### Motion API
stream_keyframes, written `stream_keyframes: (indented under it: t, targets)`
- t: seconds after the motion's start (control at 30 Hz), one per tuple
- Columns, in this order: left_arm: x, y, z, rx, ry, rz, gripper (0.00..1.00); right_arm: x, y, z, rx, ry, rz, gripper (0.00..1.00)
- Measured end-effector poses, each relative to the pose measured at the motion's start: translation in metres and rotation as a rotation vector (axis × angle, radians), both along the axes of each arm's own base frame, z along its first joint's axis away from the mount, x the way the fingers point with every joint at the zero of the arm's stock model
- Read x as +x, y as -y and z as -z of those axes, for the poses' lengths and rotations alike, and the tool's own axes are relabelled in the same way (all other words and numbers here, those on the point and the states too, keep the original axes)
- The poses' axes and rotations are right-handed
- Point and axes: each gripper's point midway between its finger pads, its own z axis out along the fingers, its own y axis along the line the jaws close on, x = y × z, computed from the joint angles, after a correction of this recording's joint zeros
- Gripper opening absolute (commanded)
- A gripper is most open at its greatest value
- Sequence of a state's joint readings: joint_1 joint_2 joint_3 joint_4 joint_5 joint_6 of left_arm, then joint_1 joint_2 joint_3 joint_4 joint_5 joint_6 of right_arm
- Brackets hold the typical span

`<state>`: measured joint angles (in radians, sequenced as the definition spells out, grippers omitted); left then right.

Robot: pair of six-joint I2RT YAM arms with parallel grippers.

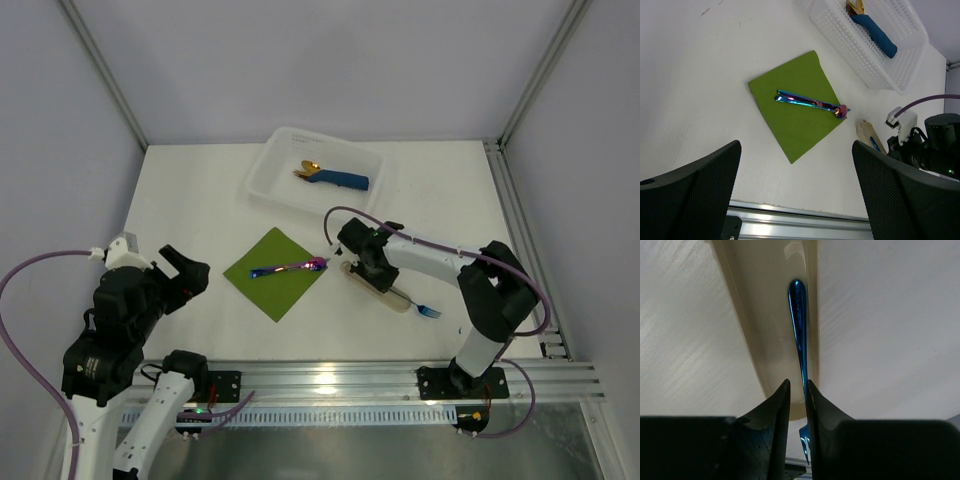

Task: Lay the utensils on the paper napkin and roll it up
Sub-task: Pick up the utensils from the container.

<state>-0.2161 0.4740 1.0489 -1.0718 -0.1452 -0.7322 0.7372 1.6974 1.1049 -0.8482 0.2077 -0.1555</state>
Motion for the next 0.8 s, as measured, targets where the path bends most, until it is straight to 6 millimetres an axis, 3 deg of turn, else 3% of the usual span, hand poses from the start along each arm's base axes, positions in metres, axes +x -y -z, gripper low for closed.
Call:
stream_keyframes:
  t: [0.8]
  targets:
    - [0.0,0.0,0.0,0.003,0.0,0.002,0.93,-0.002,0.01,0.023,-0.033,-0.04,0.019,0.23]
